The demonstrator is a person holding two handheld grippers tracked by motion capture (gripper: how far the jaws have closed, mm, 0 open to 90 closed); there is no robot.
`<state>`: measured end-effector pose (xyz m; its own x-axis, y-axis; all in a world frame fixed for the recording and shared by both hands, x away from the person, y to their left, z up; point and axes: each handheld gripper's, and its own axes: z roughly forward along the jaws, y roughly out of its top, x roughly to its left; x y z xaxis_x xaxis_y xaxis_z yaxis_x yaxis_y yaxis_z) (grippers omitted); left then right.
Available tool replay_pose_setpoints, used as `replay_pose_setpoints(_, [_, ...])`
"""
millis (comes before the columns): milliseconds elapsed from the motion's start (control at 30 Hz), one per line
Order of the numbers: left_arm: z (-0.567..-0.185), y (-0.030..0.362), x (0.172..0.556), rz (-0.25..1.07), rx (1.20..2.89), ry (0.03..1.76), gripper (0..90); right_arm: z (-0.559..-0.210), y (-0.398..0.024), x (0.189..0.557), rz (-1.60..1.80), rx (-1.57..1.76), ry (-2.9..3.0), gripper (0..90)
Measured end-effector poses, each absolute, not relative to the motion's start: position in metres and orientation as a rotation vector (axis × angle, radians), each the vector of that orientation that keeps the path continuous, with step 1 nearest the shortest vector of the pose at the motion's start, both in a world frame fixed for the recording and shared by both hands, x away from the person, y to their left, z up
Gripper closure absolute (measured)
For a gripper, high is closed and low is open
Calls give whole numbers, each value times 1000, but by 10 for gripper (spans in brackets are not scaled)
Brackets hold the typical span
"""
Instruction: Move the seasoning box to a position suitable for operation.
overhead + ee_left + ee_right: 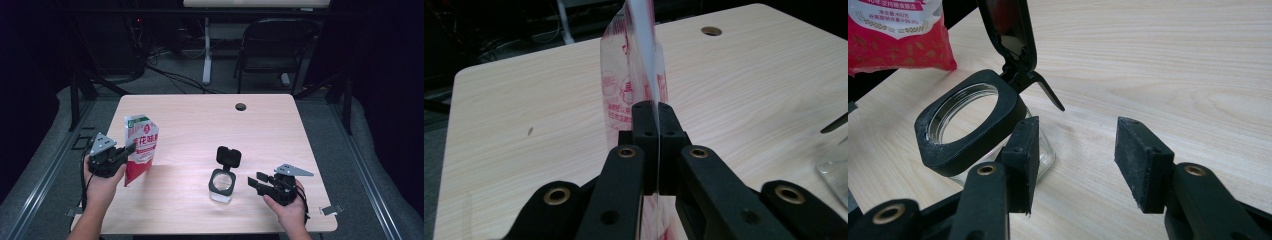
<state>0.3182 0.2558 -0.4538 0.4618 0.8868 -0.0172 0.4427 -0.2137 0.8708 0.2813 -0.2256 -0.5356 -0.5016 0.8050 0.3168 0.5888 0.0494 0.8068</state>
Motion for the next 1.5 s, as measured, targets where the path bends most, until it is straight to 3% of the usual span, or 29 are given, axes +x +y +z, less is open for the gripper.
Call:
replay_pose_setpoints(1200, [-455, 154, 314, 437, 1935, 841, 900, -536, -228, 282, 1441, 1442, 2093, 525])
replay_pose_setpoints(1500, [-464, 154, 305, 398, 1922, 827, 900, -535, -229, 282, 1451, 1438, 2092, 526])
